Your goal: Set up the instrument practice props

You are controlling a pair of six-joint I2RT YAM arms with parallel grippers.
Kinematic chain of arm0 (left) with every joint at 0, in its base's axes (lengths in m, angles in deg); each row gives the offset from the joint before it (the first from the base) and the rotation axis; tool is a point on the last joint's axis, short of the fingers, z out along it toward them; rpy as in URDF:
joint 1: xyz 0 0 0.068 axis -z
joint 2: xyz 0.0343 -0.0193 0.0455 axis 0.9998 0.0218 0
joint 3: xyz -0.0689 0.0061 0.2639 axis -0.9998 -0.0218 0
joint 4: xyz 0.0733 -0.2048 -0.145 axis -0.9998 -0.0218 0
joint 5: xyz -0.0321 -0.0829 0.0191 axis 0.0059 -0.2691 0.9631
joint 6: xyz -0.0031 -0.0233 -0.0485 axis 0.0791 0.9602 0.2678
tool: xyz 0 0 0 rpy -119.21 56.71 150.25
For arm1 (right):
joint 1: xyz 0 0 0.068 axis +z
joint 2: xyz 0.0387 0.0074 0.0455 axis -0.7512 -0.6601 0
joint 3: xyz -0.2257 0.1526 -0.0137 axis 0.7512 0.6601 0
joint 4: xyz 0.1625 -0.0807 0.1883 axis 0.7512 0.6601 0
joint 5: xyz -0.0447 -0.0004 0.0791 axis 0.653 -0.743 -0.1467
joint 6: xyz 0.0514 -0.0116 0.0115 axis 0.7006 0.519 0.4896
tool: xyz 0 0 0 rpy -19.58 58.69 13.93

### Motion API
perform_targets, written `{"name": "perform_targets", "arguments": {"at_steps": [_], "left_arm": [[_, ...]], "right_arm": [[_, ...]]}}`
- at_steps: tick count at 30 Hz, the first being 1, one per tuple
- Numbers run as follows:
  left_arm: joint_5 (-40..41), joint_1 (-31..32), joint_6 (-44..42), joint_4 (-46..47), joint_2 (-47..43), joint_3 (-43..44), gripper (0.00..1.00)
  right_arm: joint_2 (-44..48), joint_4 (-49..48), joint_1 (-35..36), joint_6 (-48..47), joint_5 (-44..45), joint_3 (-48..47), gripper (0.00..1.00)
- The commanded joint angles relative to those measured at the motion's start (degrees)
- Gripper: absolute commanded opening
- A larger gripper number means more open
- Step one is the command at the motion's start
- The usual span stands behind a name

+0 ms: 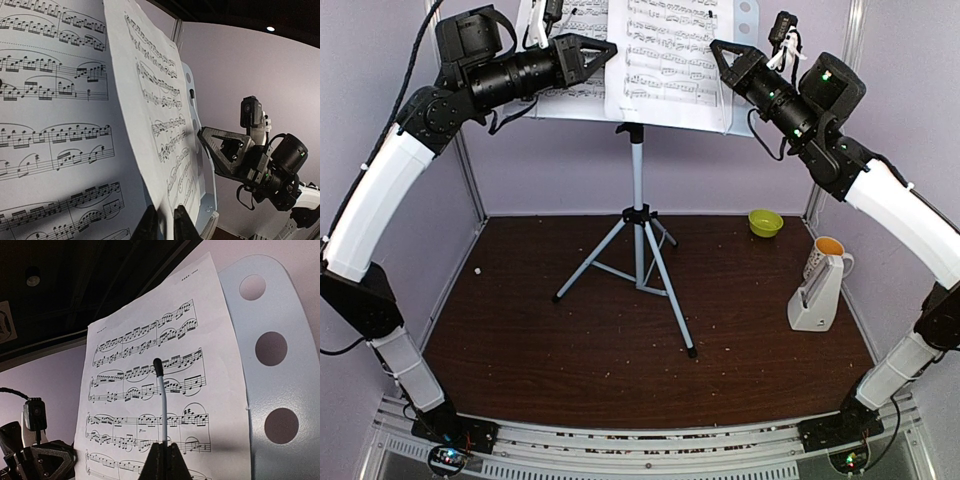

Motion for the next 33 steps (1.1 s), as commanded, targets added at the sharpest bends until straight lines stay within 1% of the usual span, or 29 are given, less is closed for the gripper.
{"name": "perform_targets", "arguments": {"at_steps": [1,7,22,31,32,33], "left_arm": [[0.4,-0.4,-0.5,3.3,0.1,-0.2,0.08],[-0.2,-0.4,0.4,3.7,1.4,0.1,0.0],[-2.7,-0.4,1.9,5.9,5.4,2.6,0.0],[-1.4,-0.3,1.2,5.7,6.3,2.9,0.0],[-1.2,-0.3,1.1,5.7,6.3,3.0,0.0],[-1.1,-0.4,0.9,5.5,6.3,3.1,0.0]], "right_arm": [[-0.1,0.1,-0.2,0.2,0.1,-0.4,0.0],[-0.2,-0.1,-0.2,0.2,-0.3,-0.4,0.0],[-0.7,-0.2,-0.2,0.0,-1.2,-1.2,0.0],[-1.1,-0.2,-0.2,0.0,-1.5,-1.4,0.0],[-1.1,-0.2,-0.2,0.0,-1.5,-1.4,0.01],[-1.1,-0.3,-0.2,0.1,-1.5,-1.3,0.07]]}}
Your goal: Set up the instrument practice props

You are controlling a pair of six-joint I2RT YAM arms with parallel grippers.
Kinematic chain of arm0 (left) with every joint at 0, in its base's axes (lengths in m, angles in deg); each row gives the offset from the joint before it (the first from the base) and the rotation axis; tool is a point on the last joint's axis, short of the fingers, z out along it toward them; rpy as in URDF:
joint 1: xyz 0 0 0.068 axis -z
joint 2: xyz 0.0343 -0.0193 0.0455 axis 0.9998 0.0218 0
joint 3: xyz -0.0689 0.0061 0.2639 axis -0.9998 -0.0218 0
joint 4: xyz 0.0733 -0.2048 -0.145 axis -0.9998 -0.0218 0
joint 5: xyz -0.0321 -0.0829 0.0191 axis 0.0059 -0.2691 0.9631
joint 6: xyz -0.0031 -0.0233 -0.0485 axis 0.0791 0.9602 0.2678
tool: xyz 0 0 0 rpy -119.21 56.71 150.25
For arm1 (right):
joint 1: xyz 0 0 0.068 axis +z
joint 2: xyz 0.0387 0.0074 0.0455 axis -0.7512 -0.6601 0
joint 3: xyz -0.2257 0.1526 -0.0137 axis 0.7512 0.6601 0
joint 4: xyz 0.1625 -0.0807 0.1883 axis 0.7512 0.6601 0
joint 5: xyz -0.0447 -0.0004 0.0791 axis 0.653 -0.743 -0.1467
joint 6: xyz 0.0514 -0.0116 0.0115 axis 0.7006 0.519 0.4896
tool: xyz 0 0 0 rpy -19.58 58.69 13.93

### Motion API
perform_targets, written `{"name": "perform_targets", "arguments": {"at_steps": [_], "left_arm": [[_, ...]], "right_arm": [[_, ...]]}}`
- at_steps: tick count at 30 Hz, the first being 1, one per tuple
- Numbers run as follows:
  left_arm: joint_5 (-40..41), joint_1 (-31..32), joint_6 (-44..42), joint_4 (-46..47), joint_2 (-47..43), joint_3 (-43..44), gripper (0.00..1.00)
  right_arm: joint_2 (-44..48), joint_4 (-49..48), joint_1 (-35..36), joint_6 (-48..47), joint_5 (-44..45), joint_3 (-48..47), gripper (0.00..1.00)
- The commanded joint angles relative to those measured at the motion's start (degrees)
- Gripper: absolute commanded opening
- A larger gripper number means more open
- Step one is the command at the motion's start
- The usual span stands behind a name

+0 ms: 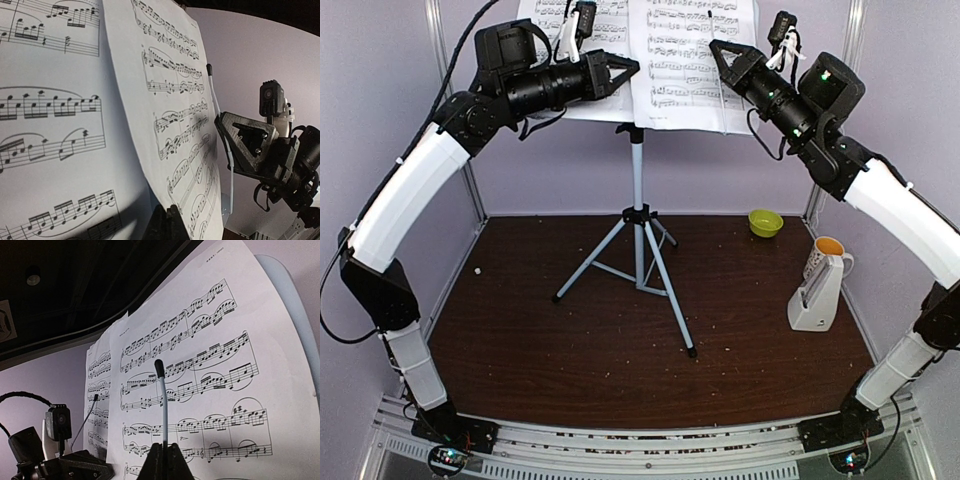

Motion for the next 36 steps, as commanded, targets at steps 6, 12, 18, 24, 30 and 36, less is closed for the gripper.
{"name": "perform_targets", "arguments": {"at_steps": [6,12,18,24,30,36], "left_arm": [[1.2,-0.4,-1.5,2.2,-0.1,2.8,0.0],[1.6,-0.3,-2.5,2.2,0.6,4.4,0.0],[1.3,-0.4,-3.1,1.7,2.1,6.5,0.0],[-0.1,-0.3,-2.9,1.8,3.1,7.3,0.0],[-0.2,-0.3,-3.1,1.5,3.2,7.0,0.0],[1.2,-0.3,-3.5,0.9,1.8,7.0,0.17]], "right_arm": [[-0.5,-0.3,-0.2,0.5,-1.4,-1.0,0.24],[0.0,-0.3,-0.2,0.6,-1.6,-0.6,0.3],[0.8,-0.3,-0.1,0.1,-1.4,-0.3,0.33],[1.8,-0.6,-0.2,-0.4,-1.0,0.4,0.36],[2.5,-0.5,-0.2,-0.8,-0.7,0.5,0.38],[3.5,-0.5,-0.2,-1.2,-0.3,1.4,0.43]]}}
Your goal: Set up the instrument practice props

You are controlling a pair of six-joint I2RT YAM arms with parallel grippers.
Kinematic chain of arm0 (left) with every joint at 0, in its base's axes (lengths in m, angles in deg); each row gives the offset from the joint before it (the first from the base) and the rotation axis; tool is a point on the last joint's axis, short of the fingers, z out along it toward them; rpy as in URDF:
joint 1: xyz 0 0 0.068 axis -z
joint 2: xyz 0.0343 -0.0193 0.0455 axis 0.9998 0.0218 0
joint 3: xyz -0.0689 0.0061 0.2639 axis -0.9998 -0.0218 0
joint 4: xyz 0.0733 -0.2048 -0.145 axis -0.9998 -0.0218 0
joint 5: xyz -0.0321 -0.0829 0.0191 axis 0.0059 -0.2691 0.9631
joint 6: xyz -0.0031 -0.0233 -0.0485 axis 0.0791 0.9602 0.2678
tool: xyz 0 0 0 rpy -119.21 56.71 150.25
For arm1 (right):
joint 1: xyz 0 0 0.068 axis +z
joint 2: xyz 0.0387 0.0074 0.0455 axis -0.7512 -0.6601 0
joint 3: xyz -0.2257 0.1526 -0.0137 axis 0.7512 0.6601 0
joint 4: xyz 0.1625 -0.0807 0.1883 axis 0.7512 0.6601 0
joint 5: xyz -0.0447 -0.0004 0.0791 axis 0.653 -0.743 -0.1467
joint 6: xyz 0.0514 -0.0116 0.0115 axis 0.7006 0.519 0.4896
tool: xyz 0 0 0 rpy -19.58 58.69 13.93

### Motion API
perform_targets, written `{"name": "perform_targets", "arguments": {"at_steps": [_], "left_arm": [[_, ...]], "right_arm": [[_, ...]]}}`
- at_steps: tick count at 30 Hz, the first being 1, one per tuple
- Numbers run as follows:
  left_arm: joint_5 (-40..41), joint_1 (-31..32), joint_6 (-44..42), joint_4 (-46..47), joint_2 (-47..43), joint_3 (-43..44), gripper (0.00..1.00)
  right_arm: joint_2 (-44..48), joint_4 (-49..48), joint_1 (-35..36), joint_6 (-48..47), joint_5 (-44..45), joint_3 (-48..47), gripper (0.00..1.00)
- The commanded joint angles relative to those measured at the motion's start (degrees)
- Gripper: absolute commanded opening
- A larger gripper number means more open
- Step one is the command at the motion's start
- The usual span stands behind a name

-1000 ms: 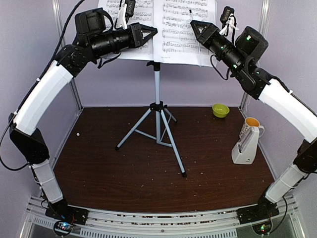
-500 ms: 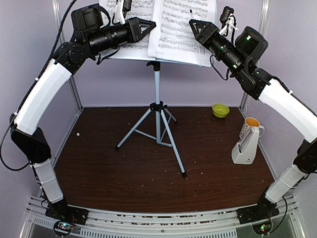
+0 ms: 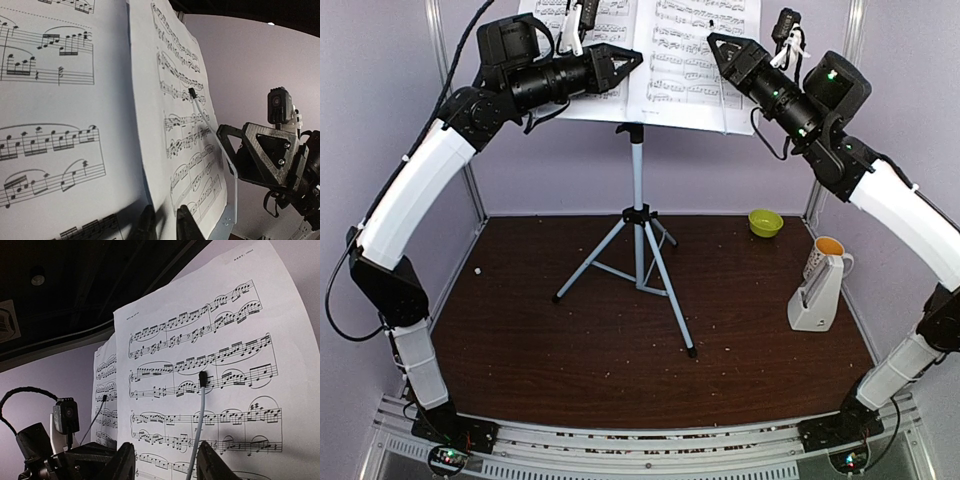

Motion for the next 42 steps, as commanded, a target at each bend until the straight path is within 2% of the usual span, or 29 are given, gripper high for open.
{"name": "perform_targets", "arguments": {"at_steps": [1,9,13,22,26,33,42], "left_arm": [[0.8,-0.4,-1.1,1.3,-2.1,1.0,0.2],[2.9,0.0,-3.3,1.7,-8.7,-3.5,0.4],[3.6,0.2,-4.3,0.9,-11.2,-5.1,0.46],[5.1,0.2,-8.8,-0.4,-20.4,-16.4,0.59],[5.4,0.2,-11.0,-1.5,-24.8,-23.3,0.68],[6.2,0.2,-14.6,0.2,-33.9,-39.0,0.71],[5.2,0.2,-14.9,2.4,-40.1,-53.7,0.72]], "right_arm": [[2.6,-0.7,-0.2,-1.0,0.4,1.2,0.45],[5.9,-0.7,-0.2,-2.8,1.5,2.8,0.53],[7.4,-0.5,-0.1,-3.6,1.1,3.3,0.58],[12.1,4.6,-0.2,-7.7,-2.8,6.3,0.85],[15.1,7.6,-0.2,-9.2,-4.0,9.8,0.91],[24.3,10.5,-0.2,-11.7,-4.9,22.0,0.96],[34.8,16.4,-0.2,-13.4,-2.9,35.7,0.97]]}}
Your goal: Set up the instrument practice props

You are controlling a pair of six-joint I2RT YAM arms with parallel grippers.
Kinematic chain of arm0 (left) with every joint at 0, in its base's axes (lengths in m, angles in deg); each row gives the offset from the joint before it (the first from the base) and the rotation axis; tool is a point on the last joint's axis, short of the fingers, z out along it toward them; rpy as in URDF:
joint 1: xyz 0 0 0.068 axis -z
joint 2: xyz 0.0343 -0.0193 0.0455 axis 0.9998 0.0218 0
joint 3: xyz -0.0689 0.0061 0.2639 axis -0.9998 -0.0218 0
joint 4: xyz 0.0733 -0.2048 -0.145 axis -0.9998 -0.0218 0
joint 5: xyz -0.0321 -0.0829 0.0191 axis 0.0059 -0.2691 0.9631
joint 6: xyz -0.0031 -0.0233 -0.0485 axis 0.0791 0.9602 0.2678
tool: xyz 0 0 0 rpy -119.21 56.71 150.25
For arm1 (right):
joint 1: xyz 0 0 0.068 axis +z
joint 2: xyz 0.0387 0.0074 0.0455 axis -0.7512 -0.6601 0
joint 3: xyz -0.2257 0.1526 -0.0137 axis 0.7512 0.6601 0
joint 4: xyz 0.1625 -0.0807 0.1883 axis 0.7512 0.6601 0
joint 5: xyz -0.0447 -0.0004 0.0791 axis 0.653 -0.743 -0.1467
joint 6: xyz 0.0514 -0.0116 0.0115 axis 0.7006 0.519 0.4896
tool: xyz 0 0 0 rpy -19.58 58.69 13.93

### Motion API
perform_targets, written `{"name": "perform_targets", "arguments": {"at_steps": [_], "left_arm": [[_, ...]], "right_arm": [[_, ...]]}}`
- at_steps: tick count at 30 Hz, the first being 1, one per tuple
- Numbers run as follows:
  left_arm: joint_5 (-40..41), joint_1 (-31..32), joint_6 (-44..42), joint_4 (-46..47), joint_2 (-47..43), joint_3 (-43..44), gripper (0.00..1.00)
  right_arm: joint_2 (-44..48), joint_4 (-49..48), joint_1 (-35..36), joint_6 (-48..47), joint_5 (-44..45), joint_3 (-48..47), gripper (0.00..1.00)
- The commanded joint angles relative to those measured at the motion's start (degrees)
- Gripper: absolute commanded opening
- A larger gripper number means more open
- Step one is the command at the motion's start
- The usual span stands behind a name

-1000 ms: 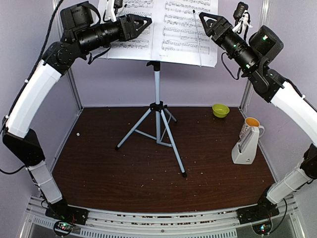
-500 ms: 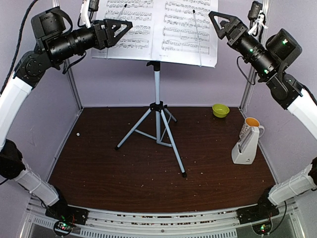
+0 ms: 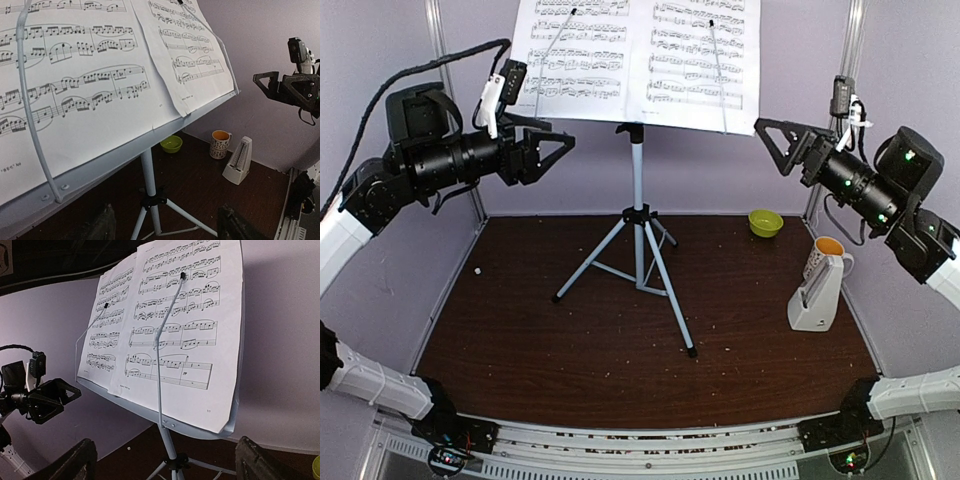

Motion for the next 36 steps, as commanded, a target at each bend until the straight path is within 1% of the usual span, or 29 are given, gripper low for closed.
{"name": "perform_targets", "arguments": {"at_steps": [1,4,7,10,13,16,19,22,25,27,29,33,36], "left_arm": [[-0.4,0.1,-0.6,4.2,-3.2,-7.4,0.72],[-0.4,0.1,0.4,6.5,-5.5,-13.3,0.72],[1.4,0.1,1.8,7.9,-6.6,-18.7,0.72],[2.6,0.1,3.8,9.7,-7.4,-24.4,0.71],[1.6,0.1,6.5,15.1,-8.4,-31.6,0.72],[0.6,0.1,9.4,19.4,-8.0,-35.6,0.71],[0.2,0.2,10.8,20.7,-5.9,-36.7,0.71],[0.4,0.3,11.4,21.9,-4.1,-37.5,0.7],[0.8,0.5,11.8,22.8,-3.3,-38.1,0.7],[1.5,0.5,11.7,23.0,-3.0,-38.2,0.7],[2.0,0.5,11.8,23.2,-2.8,-38.1,0.7],[2.7,0.5,11.8,23.0,-1.9,-37.5,0.7],[2.9,0.5,12.0,23.1,-1.9,-37.4,0.7]], "right_arm": [[4.4,4.7,-0.2,-1.5,1.6,5.3,0.97],[7.1,8.1,-0.2,-0.4,6.3,9.9,0.97],[9.0,11.7,-0.4,0.9,12.8,13.9,0.98],[10.4,14.6,-1.2,2.0,16.9,17.1,0.99],[11.1,17.0,-4.3,3.0,18.3,19.5,1.0],[10.2,21.9,-10.2,3.1,21.3,19.9,1.0],[10.1,26.0,-17.3,3.6,22.5,19.9,1.0],[11.8,27.8,-22.9,5.0,24.3,20.4,1.0],[13.9,29.7,-26.2,7.5,31.1,21.3,1.0],[14.5,30.3,-28.0,10.6,33.5,22.5,1.0],[12.8,31.4,-29.4,14.6,33.4,22.2,1.0],[2.5,38.7,-30.0,25.4,32.3,17.0,1.0],[-2.7,42.7,-29.9,31.2,31.9,13.7,1.0]]}}
